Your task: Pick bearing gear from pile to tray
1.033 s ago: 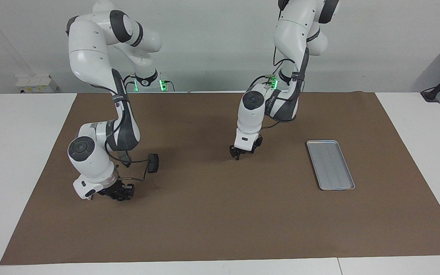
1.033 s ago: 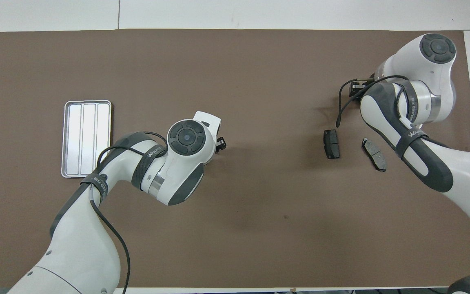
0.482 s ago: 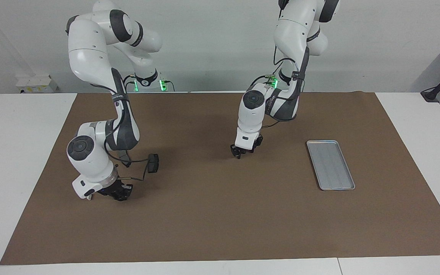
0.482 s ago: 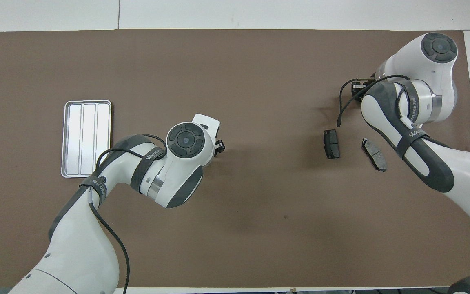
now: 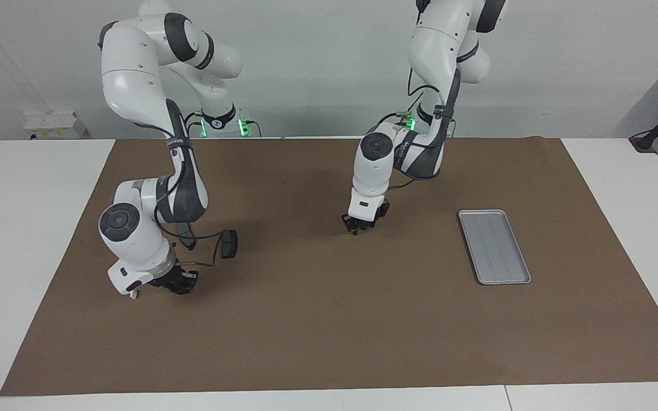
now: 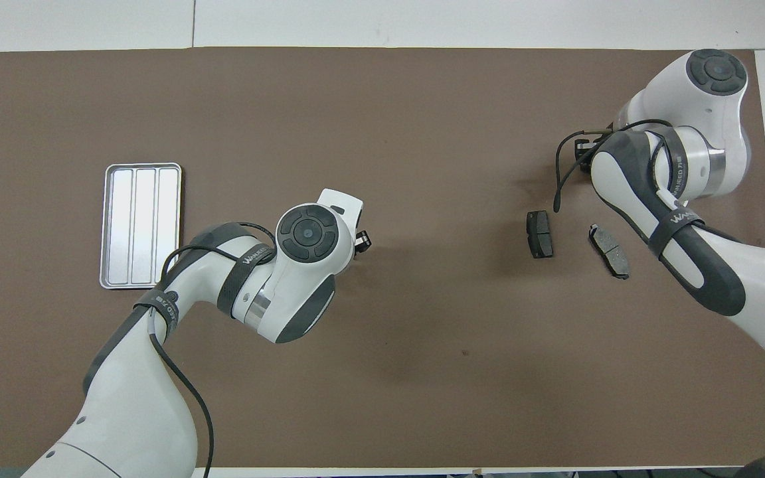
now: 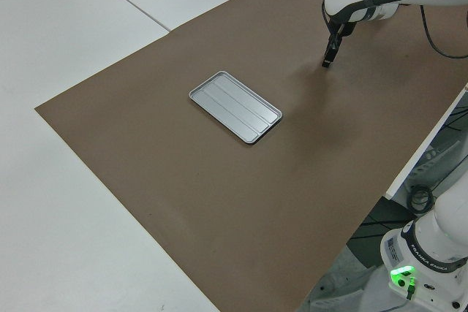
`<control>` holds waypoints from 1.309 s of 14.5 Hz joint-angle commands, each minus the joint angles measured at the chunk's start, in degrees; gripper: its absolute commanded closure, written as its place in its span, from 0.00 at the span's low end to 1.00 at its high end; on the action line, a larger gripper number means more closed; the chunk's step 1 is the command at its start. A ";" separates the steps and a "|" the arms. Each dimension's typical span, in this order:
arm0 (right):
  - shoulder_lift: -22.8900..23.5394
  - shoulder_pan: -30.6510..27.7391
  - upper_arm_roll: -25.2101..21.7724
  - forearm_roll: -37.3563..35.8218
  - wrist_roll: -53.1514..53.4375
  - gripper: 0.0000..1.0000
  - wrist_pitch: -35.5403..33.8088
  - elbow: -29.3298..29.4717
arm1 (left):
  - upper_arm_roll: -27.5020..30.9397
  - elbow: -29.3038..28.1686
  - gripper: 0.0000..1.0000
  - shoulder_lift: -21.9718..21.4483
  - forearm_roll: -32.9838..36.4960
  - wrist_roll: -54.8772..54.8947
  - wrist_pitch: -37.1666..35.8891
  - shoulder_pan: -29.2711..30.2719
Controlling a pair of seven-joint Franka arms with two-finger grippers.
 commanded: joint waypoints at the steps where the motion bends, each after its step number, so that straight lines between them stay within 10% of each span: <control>1: -6.14 0.16 0.93 -1.86 -0.67 1.00 -8.17 0.21 | 0.76 -2.41 0.55 -1.73 -0.73 -1.14 1.64 -1.20; 5: -15.28 1.04 1.63 -1.33 -4.37 1.00 -20.22 1.19 | 0.76 -2.59 0.87 -1.82 -0.65 -0.79 0.94 -0.94; 10: -24.61 0.95 5.33 3.14 -3.68 1.00 -30.86 2.24 | 0.76 -2.50 0.88 -7.51 -0.73 8.50 -6.42 5.54; 19: -27.96 5.42 8.14 7.72 11.91 1.00 -34.75 3.12 | 0.76 -2.94 0.88 -12.98 -2.40 50.77 -14.11 29.54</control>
